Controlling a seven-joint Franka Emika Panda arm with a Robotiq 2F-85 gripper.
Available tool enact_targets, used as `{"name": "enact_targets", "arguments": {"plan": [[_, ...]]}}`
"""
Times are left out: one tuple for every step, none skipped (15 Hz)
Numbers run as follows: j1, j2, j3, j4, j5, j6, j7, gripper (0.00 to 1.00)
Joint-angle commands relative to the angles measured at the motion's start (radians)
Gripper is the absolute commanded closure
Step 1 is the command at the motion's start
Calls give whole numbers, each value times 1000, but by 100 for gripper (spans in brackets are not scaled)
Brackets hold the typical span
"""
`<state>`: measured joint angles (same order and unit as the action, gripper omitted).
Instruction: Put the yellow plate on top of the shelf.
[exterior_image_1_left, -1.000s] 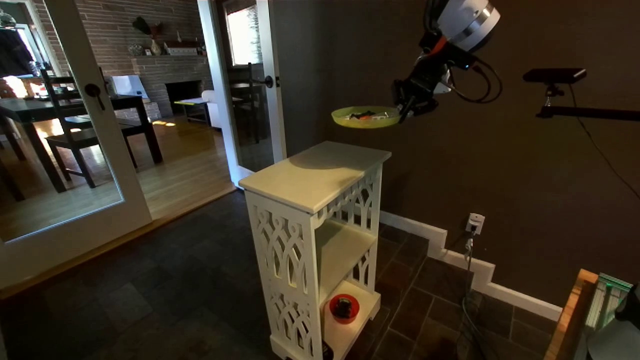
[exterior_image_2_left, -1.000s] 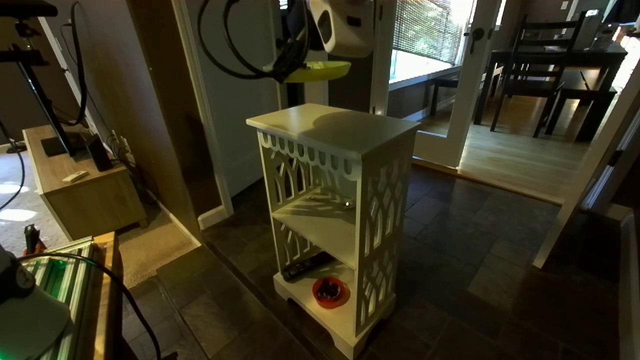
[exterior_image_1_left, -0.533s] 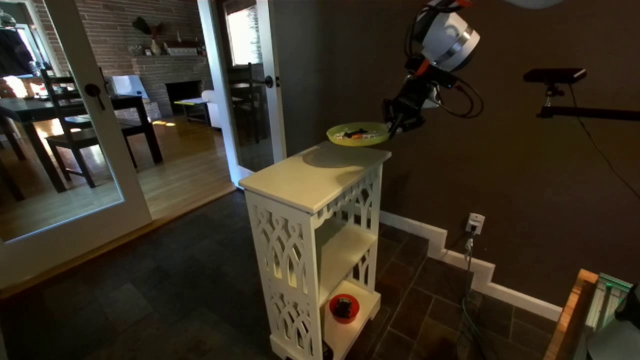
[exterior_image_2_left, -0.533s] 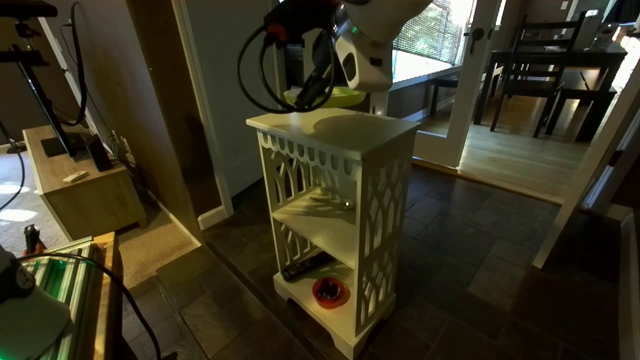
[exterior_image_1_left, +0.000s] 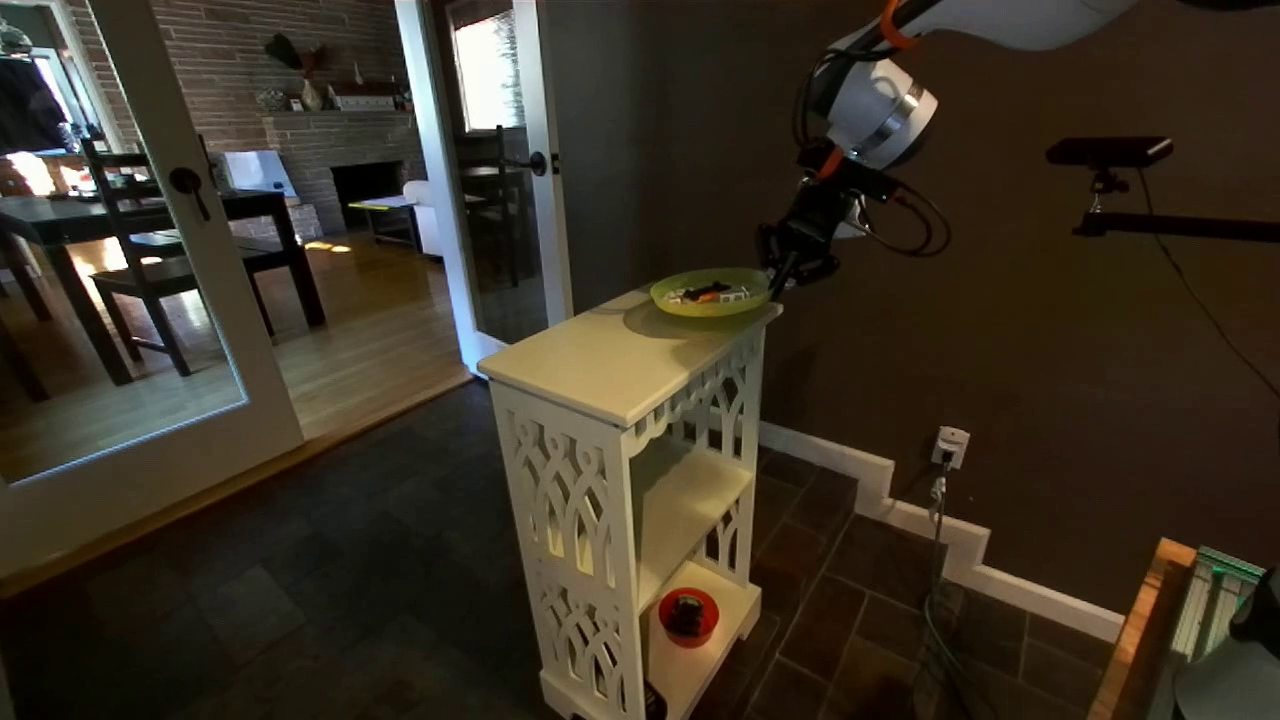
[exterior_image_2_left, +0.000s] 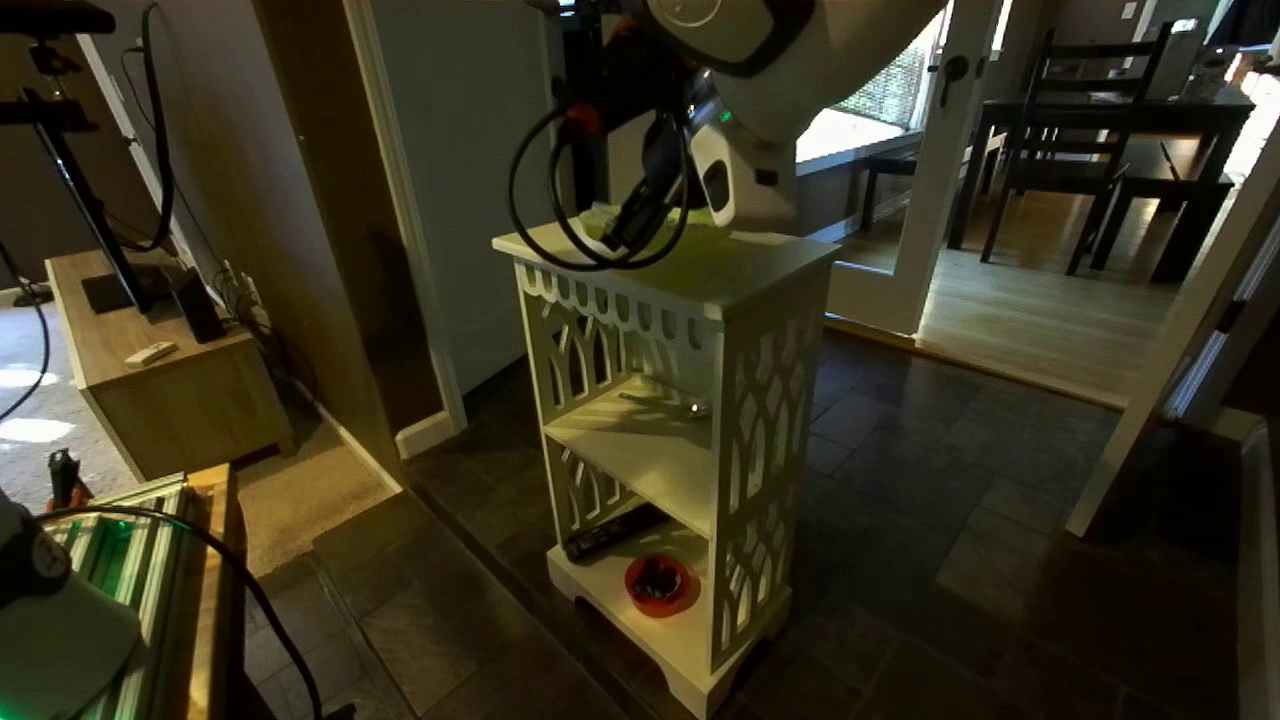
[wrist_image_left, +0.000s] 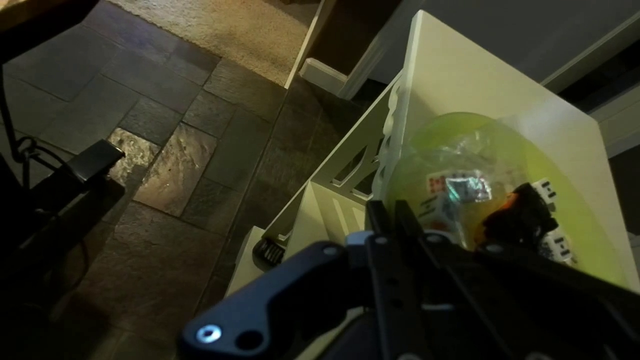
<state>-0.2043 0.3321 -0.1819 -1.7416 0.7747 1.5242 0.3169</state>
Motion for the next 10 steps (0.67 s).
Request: {"name": "enact_targets", "arguments": {"plan": [[-6, 33, 1, 48, 6, -9, -3, 98], [-8, 37, 1, 54, 11, -11, 2, 98], [-12, 42, 1, 67, 15, -22, 7, 98], [-11, 44, 1, 73, 18, -9, 10, 98], [-13, 46, 1, 83, 22, -9, 11, 98], [-13, 50, 1, 98, 24, -1, 14, 98], [-13, 54, 2, 109, 25, 0, 15, 98], [-11, 58, 4, 120, 25, 4, 20, 98], [-11, 62, 6, 130, 26, 2, 22, 98], [-9, 68, 8, 139, 28, 7, 26, 98]]}}
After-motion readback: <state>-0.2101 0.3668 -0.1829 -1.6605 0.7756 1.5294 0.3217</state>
